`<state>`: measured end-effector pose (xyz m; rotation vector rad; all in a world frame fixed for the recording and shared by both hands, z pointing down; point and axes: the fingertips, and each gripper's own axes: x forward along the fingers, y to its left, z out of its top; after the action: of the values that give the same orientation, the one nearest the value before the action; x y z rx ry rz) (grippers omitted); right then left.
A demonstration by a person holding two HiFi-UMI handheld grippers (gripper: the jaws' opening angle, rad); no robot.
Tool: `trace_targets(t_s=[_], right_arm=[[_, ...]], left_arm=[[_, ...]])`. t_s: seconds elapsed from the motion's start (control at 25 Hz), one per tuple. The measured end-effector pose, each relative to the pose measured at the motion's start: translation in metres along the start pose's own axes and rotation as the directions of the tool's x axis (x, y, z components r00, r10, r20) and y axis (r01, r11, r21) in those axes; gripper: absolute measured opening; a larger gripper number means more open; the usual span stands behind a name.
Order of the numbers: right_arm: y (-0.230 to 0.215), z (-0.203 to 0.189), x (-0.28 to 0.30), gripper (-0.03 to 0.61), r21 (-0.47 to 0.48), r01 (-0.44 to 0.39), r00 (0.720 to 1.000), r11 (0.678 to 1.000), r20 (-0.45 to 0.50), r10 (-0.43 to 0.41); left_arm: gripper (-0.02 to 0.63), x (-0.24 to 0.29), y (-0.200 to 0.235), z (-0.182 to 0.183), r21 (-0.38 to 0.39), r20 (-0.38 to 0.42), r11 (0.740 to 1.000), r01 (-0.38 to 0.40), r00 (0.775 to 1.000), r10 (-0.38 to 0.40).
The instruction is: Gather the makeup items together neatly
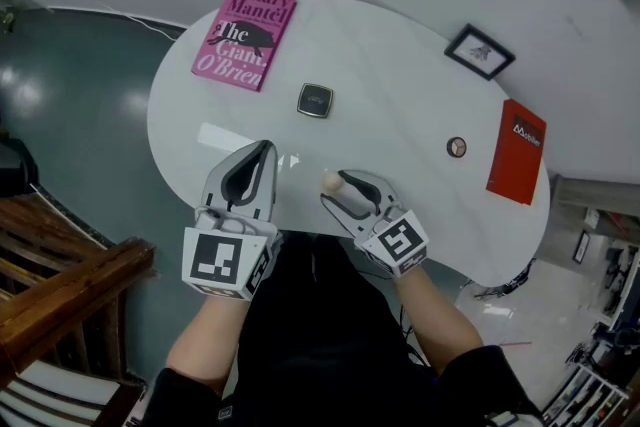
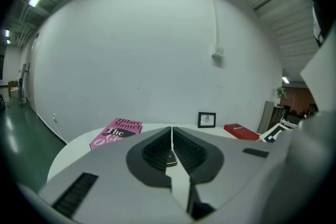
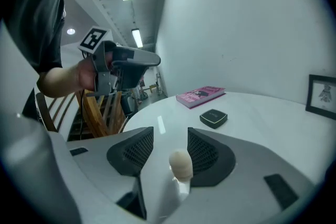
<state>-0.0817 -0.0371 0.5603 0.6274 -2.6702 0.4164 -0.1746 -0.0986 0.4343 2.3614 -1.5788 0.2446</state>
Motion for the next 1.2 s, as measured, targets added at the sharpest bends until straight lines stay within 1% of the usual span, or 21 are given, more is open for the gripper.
trace_targets(t_s=[0.08, 0.2, 0.36, 0.48, 0.68, 0.96, 1.08, 1.2], right_arm=[[-0.002, -0.015, 0.009, 0.183, -0.013, 0.024, 0.999, 1.0, -0.036, -0.024], [-0.005, -0.029, 0.018, 0.183, -0.019, 0.061, 0.996, 0.998, -0.061, -0.062], [-0.017, -0.034, 0.019, 0.183, -0.032, 0.133, 0.987, 0.991, -0.087, -0.135], [-0.024, -0.033, 0.019, 0.183, -0.039, 0.17, 0.979, 0.985, -0.108, -0.173], [-0.018, -0.03, 0.018, 0.181, -0.038, 0.179, 0.977, 0.983, -0.111, -0.182], [-0.021, -0.047, 0.019, 0.181, -0.013, 0.204, 0.968, 0.979, -0.148, -0.204], [-0.022, -0.05, 0.021, 0.155, -0.008, 0.205, 0.965, 0.979, -0.163, -0.204], [-0.023, -0.043, 0.019, 0.141, 0.004, 0.209, 0.966, 0.978, -0.158, -0.206]], left_arm=[[0.019, 0.001, 0.0, -0.007, 0.0, -0.013, 1.0, 0.011, 1.0, -0.011], [0.018, -0.001, 0.0, -0.015, -0.003, -0.031, 1.0, 0.026, 0.999, -0.026], [0.019, -0.005, 0.002, -0.018, 0.006, -0.044, 0.999, 0.041, 0.998, -0.041], [0.018, -0.008, 0.002, -0.014, 0.01, -0.04, 0.999, 0.052, 0.998, -0.051], [0.018, -0.009, 0.003, -0.014, 0.026, -0.051, 0.997, 0.075, 0.996, -0.073], [0.018, -0.004, -0.003, -0.013, 0.027, -0.061, 0.994, 0.108, 0.993, -0.106], [0.018, -0.004, -0.002, -0.009, 0.03, -0.058, 0.993, 0.113, 0.992, -0.111], [0.018, -0.005, -0.002, -0.002, 0.032, -0.046, 0.992, 0.122, 0.992, -0.121]])
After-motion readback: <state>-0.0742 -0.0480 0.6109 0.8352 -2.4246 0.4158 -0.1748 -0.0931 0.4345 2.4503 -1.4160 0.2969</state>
